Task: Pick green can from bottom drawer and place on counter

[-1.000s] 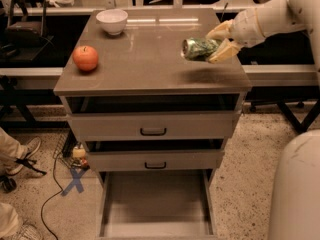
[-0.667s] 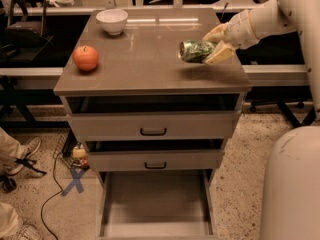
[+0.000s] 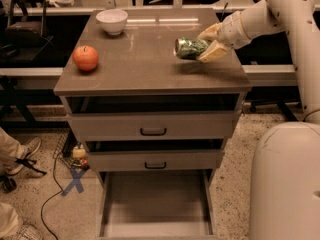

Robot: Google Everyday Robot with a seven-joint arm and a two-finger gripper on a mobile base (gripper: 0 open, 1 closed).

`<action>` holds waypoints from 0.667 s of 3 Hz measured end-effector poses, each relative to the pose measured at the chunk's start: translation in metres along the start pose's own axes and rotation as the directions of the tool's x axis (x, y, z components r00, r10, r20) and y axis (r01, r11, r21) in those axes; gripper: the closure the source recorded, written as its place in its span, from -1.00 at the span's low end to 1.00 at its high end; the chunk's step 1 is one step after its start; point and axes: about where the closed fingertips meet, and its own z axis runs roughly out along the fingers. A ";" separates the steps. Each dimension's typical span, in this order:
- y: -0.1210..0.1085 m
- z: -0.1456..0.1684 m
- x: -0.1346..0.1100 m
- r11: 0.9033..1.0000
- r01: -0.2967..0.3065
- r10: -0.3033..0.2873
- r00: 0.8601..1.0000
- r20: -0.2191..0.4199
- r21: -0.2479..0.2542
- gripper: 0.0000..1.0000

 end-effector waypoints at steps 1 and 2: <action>0.000 0.004 -0.001 1.000 -0.006 0.006 1.000 0.007 -0.010 -0.83; 0.000 0.004 -0.002 1.000 -0.008 0.008 1.000 0.019 -0.014 -1.00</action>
Offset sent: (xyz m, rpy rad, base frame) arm 0.0014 -0.0039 0.0084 0.0262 0.0125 0.0139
